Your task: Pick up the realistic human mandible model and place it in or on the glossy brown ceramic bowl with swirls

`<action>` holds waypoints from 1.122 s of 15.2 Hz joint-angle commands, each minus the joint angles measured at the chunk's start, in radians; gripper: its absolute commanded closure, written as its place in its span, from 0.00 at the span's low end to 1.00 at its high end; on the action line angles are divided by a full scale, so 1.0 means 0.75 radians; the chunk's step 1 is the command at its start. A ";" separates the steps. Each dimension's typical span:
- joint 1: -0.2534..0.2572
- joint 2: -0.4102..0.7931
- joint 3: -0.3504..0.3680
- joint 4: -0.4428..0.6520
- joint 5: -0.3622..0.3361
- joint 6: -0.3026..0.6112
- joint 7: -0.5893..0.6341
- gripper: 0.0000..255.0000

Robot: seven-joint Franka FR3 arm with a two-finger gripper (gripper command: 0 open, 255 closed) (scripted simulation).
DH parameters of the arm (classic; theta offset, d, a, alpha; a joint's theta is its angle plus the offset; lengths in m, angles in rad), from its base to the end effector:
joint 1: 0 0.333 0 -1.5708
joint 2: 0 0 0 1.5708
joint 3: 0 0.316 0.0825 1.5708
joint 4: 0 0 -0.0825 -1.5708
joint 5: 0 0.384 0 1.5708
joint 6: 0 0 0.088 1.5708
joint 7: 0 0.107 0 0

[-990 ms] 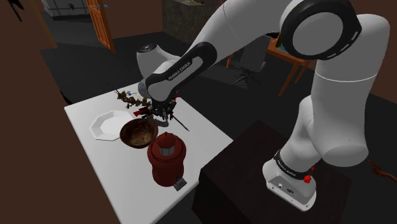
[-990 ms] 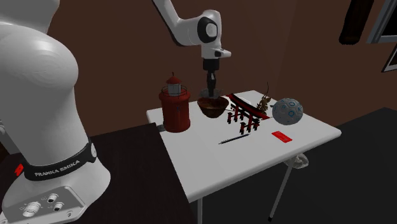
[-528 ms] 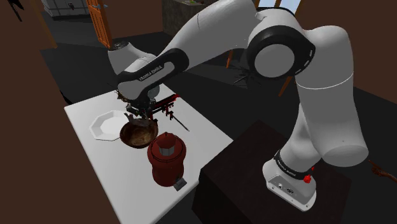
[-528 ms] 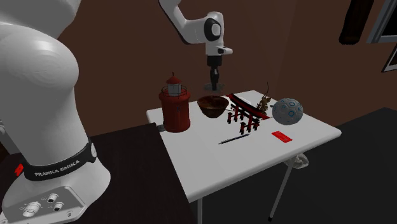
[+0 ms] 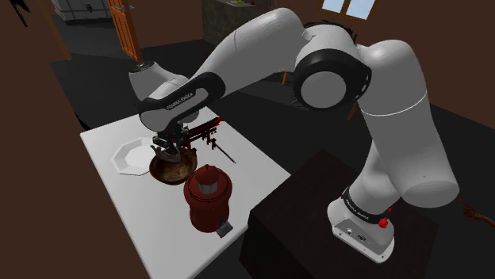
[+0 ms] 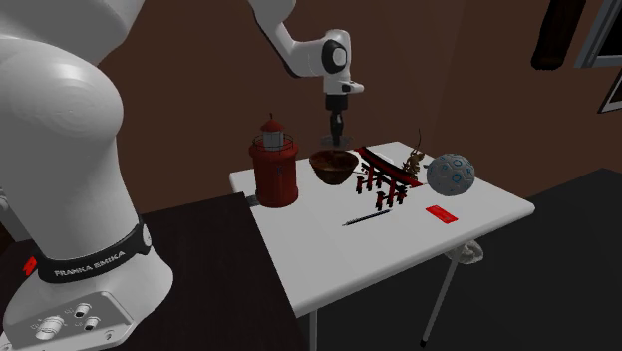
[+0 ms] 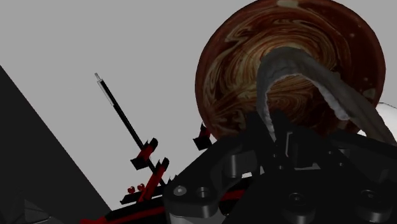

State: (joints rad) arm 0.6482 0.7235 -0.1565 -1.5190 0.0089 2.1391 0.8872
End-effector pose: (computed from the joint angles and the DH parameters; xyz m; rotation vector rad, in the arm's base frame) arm 0.6091 0.3453 0.2301 2.9551 -0.5483 -0.0167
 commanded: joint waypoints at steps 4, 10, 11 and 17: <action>-0.005 0.062 0.005 0.006 0.006 0.057 0.001 1.00; -0.009 0.117 0.009 0.014 0.010 0.103 0.003 1.00; -0.009 0.117 0.009 0.014 0.010 0.103 0.003 1.00; -0.009 0.117 0.009 0.014 0.010 0.103 0.003 0.00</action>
State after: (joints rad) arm 0.6415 0.8110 -0.1495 -1.5088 0.0164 2.2163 0.8894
